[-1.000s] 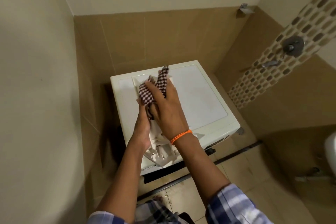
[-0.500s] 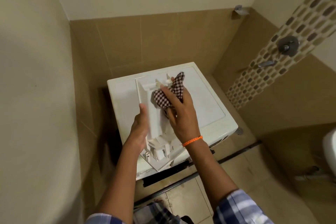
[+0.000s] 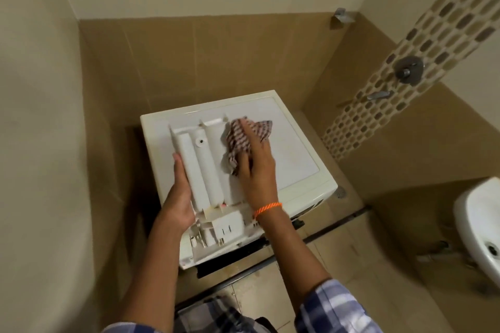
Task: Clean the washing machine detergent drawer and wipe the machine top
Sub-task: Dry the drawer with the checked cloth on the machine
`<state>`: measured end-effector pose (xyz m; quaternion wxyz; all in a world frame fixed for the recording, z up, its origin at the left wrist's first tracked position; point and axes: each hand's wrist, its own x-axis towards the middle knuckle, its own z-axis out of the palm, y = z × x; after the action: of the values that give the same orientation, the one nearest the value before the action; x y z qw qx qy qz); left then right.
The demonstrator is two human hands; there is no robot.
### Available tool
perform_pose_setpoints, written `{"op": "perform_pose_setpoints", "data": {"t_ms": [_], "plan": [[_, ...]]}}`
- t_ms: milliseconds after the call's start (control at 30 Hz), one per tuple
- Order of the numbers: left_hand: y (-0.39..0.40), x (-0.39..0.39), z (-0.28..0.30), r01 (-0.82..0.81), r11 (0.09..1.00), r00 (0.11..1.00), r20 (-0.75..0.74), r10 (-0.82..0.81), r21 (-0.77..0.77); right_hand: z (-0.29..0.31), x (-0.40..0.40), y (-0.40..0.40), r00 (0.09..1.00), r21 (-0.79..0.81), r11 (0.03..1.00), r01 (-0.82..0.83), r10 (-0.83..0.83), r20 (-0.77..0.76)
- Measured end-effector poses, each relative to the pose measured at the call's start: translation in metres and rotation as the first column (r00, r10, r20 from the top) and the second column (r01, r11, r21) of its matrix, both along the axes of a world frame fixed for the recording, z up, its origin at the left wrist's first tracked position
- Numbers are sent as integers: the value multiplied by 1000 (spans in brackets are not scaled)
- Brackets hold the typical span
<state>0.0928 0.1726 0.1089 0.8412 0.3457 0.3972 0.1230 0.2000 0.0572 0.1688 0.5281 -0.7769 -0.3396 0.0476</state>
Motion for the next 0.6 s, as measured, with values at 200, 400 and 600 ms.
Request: {"op": "perform_pose_setpoints", "data": {"t_ms": [200,400,600], "plan": [[-2,0,11,-52,999,997,62,52,1,18,25,-1,977,53,986,-156,162,-139],[19,-8,16,-171,985,983,63,170,8,2,27,-37,884,-44,932,-360,326,-335],[14,1,25,-56,995,997,51,52,80,10,35,-3,971,9,989,-146,145,-191]]}}
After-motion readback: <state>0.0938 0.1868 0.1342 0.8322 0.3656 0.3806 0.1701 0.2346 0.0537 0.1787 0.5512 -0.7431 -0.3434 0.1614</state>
